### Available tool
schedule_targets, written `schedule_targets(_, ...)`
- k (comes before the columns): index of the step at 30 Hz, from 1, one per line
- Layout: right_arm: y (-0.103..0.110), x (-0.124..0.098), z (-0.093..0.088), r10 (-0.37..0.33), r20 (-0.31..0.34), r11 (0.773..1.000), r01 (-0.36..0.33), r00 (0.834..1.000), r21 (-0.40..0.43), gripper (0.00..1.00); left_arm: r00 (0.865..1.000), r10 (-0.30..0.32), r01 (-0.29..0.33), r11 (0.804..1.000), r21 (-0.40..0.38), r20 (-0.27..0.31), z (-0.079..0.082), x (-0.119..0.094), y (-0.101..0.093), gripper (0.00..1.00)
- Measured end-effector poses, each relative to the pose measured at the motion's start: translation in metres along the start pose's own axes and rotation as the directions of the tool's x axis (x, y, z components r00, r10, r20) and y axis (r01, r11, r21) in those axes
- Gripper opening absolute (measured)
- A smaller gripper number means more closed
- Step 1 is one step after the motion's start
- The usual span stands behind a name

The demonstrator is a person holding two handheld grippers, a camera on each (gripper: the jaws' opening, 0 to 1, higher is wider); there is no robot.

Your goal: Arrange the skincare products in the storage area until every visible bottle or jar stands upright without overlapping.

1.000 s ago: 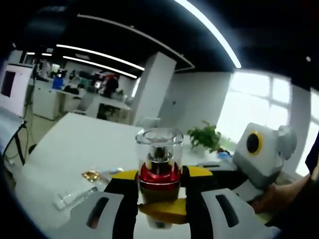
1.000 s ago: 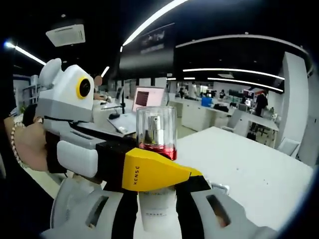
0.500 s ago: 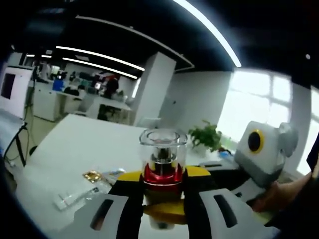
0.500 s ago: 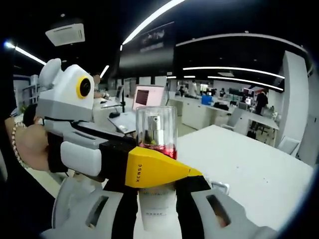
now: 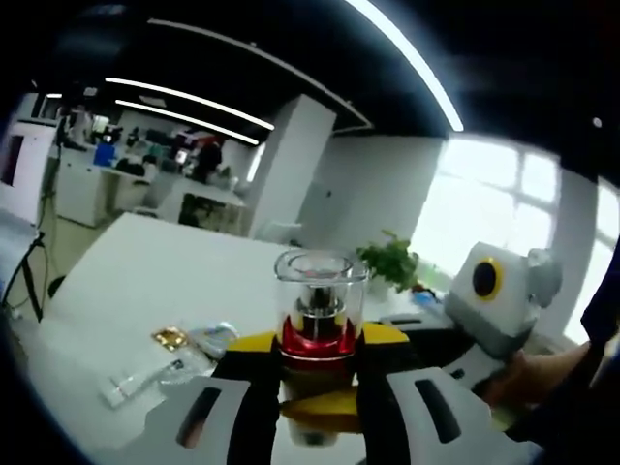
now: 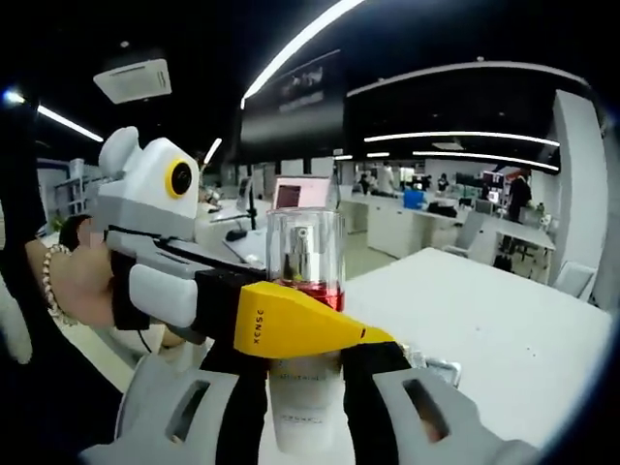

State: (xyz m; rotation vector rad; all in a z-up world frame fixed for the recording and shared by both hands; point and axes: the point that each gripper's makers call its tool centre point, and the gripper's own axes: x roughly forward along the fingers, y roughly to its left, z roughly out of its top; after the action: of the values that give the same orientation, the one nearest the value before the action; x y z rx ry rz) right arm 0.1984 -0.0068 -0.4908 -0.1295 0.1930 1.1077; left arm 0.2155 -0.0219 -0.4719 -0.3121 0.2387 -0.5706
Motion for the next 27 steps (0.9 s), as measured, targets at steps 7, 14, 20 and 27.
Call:
schedule_targets(7, 0.009, -0.007, 0.014, 0.137, 0.103, 0.988, -0.144, 0.985, 0.060, 0.33, 0.996, -0.088, 0.087, 0.996, -0.010, -0.001, 0.010, -0.007, -0.016, 0.26)
schedule_targets(14, 0.018, -0.020, 0.025, 0.278, 0.152, 0.953, -0.292, 0.948, 0.080, 0.36, 0.973, -0.229, 0.229, 0.973, 0.020, 0.016, 0.022, -0.013, -0.038, 0.25)
schedule_targets(20, 0.031, -0.032, 0.030, 0.408, 0.170, 0.897, -0.429, 0.897, 0.112, 0.36, 0.941, -0.339, 0.337, 0.940, 0.052, 0.022, 0.033, -0.019, -0.060, 0.25)
schedule_targets(27, 0.045, -0.041, 0.039, 0.487, 0.212, 0.845, -0.518, 0.848, 0.132, 0.35, 0.900, -0.435, 0.432, 0.899, 0.070, 0.035, 0.042, -0.024, -0.081, 0.25)
